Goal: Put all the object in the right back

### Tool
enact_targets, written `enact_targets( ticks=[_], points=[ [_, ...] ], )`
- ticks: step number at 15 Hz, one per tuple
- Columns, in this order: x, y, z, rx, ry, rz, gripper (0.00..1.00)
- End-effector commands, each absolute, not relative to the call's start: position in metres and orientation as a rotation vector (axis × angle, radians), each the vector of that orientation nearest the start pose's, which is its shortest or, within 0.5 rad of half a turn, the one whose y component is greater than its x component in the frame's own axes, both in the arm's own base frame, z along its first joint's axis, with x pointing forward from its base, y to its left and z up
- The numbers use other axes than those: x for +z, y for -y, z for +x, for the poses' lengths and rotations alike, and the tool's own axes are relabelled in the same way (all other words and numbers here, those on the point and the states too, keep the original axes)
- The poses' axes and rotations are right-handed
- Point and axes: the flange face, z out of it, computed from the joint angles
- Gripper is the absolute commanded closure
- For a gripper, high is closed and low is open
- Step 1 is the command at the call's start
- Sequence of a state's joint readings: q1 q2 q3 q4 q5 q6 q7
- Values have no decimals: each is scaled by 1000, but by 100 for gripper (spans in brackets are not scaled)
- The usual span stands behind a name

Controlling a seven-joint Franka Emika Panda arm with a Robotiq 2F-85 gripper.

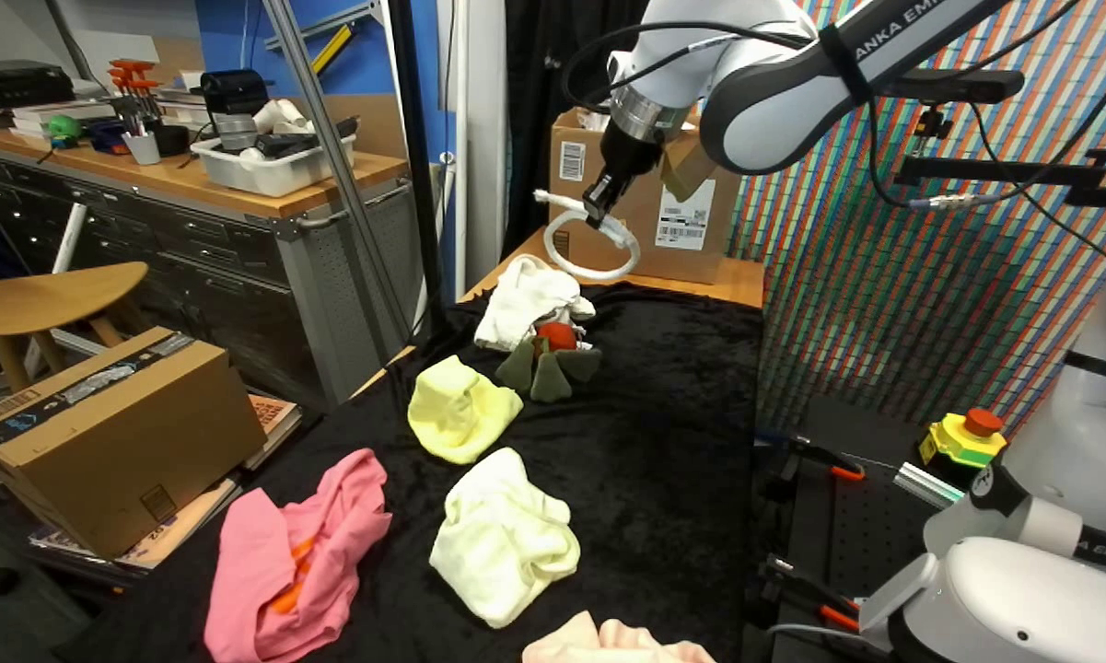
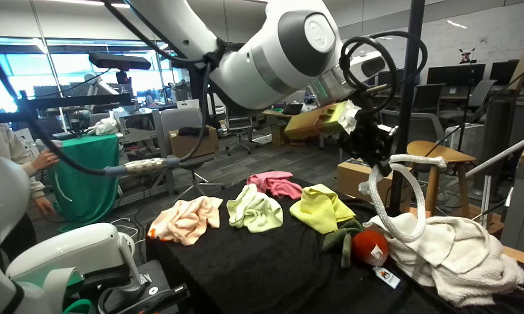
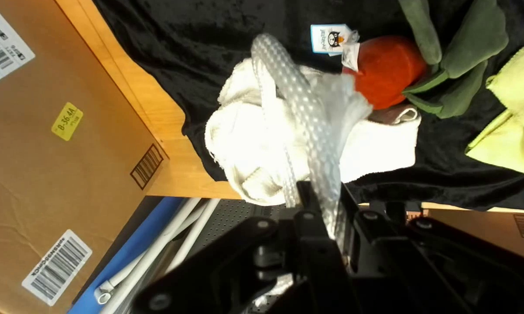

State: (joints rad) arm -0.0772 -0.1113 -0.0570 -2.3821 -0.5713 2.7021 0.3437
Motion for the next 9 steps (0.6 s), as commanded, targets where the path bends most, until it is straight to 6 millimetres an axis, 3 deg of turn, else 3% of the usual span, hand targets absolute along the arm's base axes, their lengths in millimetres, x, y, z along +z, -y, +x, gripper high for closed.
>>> enact_targets(
  ticks=[1,5,9],
  points=[
    [408,35,547,-737,21,-3375,94],
    [386,12,570,-624,74,-3406,94],
    [362,5,586,-501,102,-3438,94]
  ],
)
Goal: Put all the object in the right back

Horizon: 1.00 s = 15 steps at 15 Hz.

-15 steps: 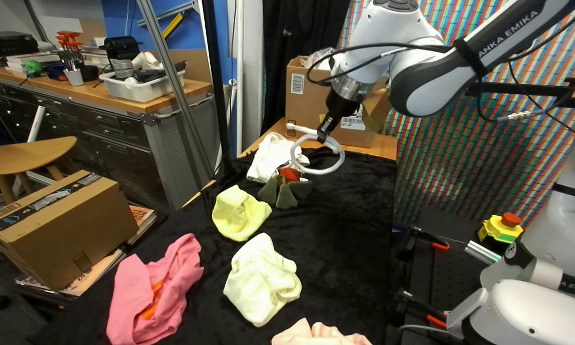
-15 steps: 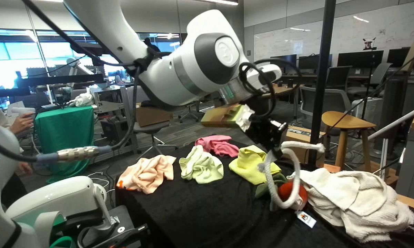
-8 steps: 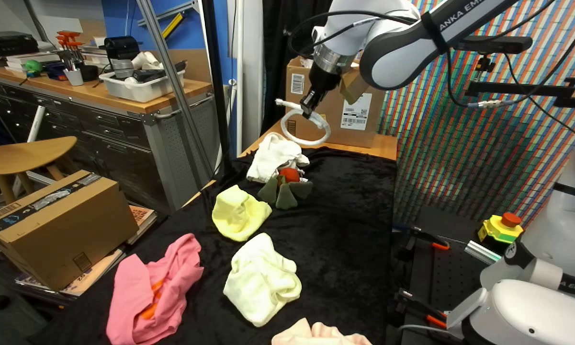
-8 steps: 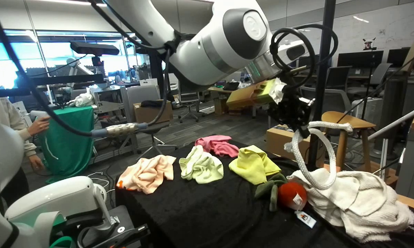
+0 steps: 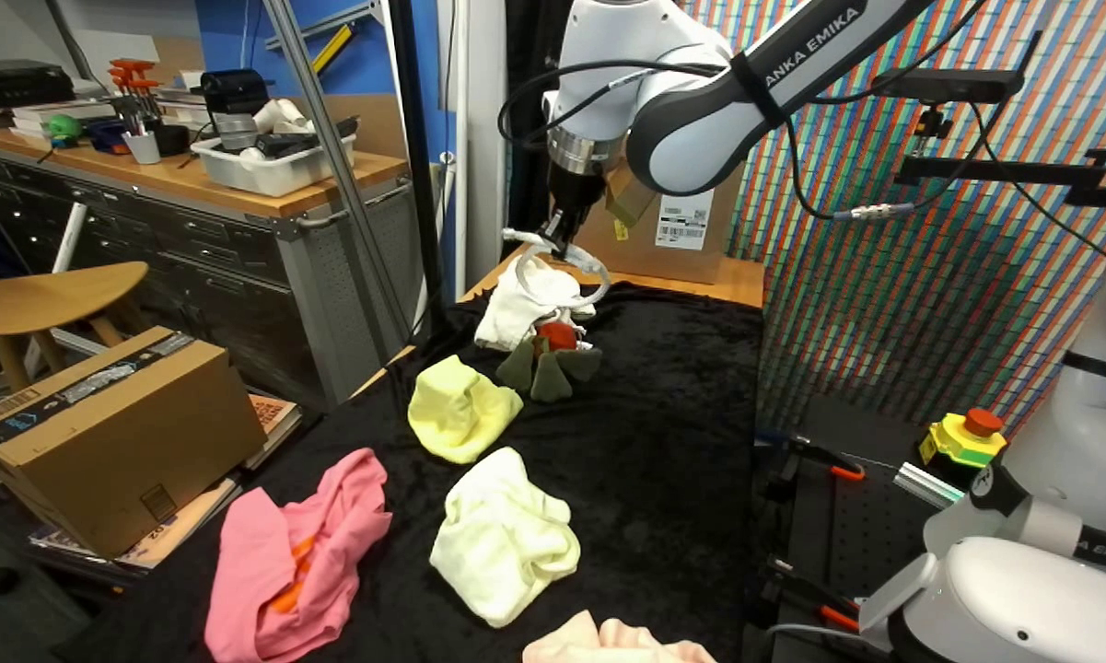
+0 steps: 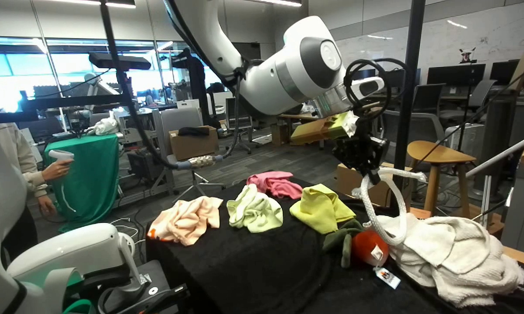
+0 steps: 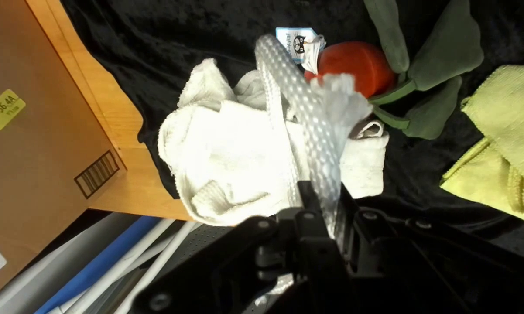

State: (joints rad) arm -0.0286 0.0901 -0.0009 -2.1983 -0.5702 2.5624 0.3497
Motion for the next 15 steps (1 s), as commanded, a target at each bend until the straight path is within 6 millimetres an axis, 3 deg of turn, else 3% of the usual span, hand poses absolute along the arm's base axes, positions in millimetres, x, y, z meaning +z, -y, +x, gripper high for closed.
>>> enact_targets(
  ticks=[1,5,6,8,9,15],
  points=[
    [354,1,587,-466,124,-3441,94],
    [332,-14,587,-362,213,-3457,92],
    [327,-17,587,-334,233,-3460,68],
    [323,-22,584,-289,283,-3454,64],
    [324,-24,582,-273,303,-3456,58],
    [338,-29,573,-237,404,-3439,8]
  ],
)
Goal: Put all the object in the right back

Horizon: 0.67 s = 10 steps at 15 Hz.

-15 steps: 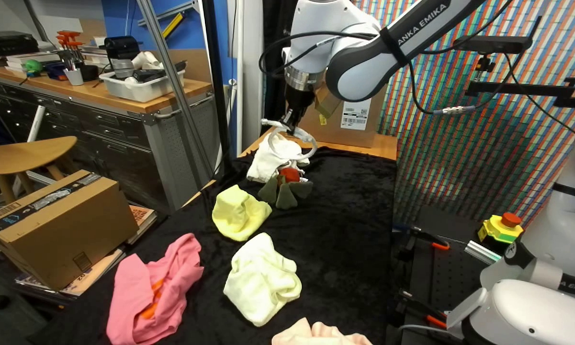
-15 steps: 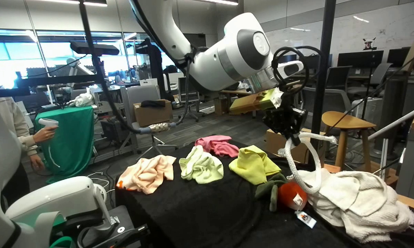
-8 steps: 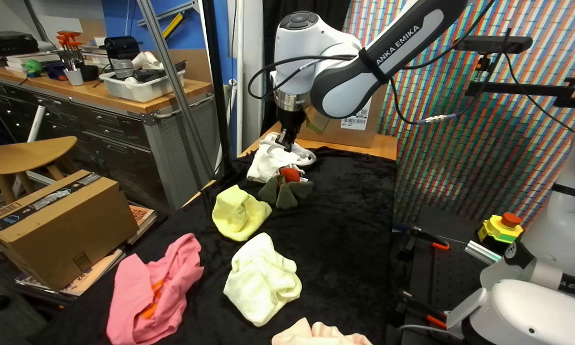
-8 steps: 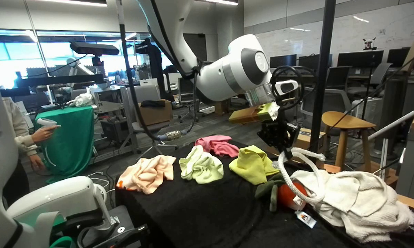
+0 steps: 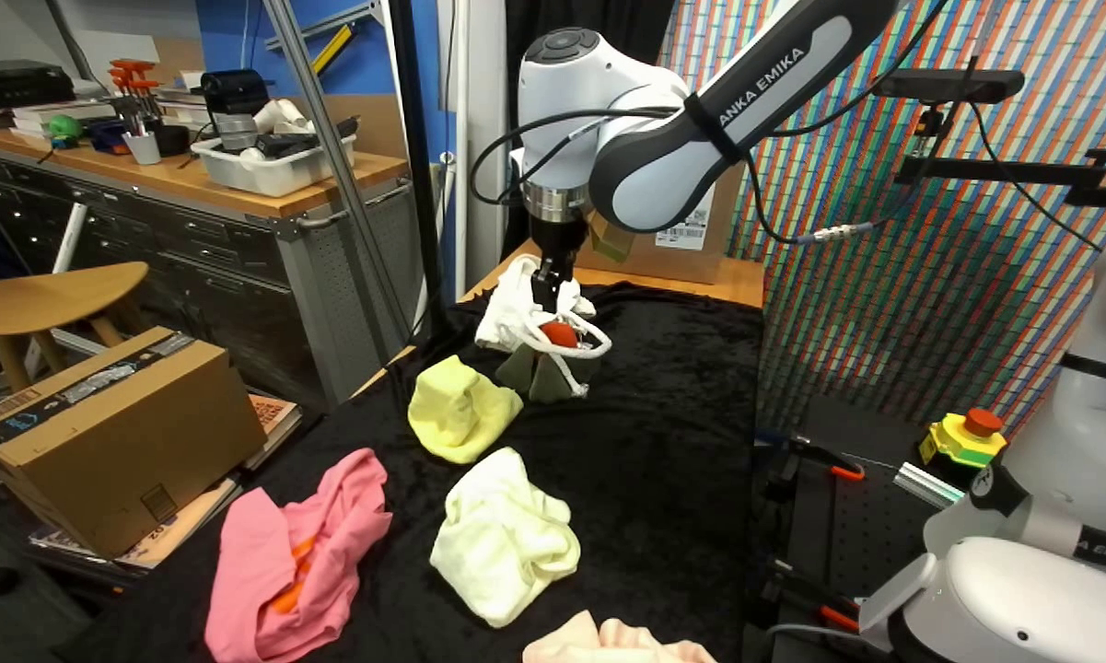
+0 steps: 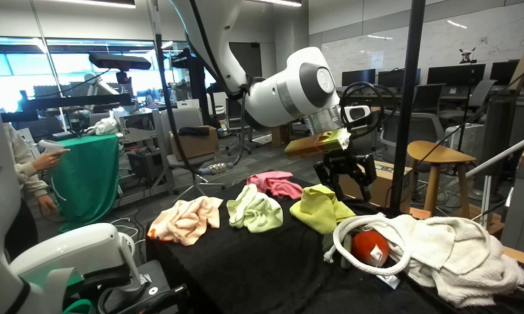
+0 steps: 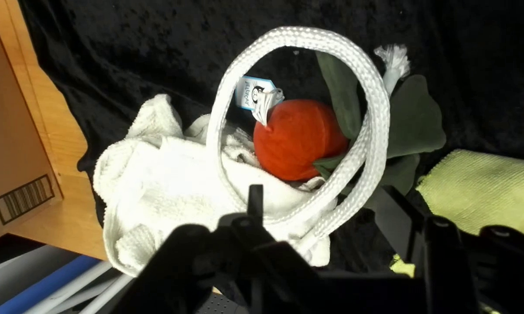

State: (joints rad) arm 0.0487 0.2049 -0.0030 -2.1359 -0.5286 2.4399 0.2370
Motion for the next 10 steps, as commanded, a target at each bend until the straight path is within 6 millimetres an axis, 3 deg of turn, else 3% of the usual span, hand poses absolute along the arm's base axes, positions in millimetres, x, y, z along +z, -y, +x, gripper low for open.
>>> enact_targets(
  ticks=[1,6,10],
  points=[
    [340,-31,570,-230,422,-3433,1],
    [346,-61,543,-110,576,-3377,0],
    [345,-104,522,-61,693,-3350,0]
  ],
)
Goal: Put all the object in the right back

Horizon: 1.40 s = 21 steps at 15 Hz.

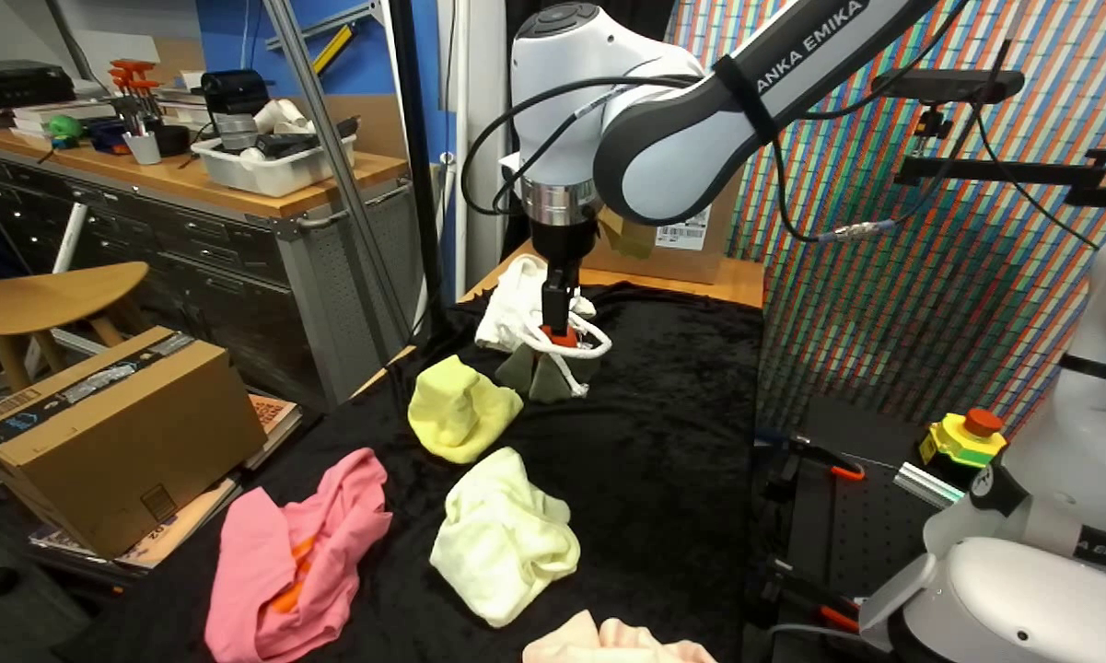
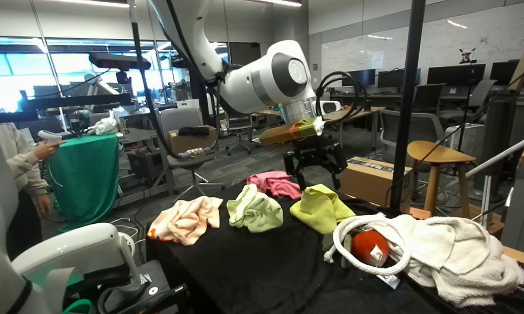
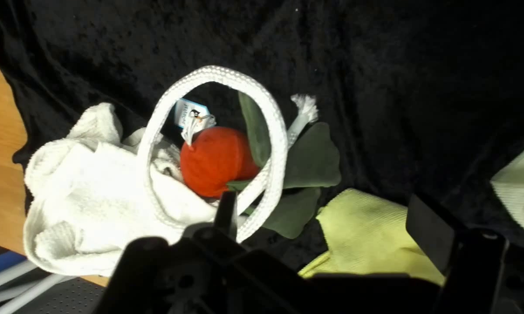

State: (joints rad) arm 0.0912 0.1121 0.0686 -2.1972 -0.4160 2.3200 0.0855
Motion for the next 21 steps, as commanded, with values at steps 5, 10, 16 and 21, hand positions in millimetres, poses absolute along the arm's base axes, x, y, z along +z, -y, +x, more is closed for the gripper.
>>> enact_targets(
  ticks=[5,10,16,21],
  points=[
    [339,-167,502,-66,785,-3267,0],
    [330,-213,503,-158,813,-3247,0],
    [308,-205,542,-233,678,-3284,0],
    [293,-179,591,-228,510,-3307,0]
  ],
)
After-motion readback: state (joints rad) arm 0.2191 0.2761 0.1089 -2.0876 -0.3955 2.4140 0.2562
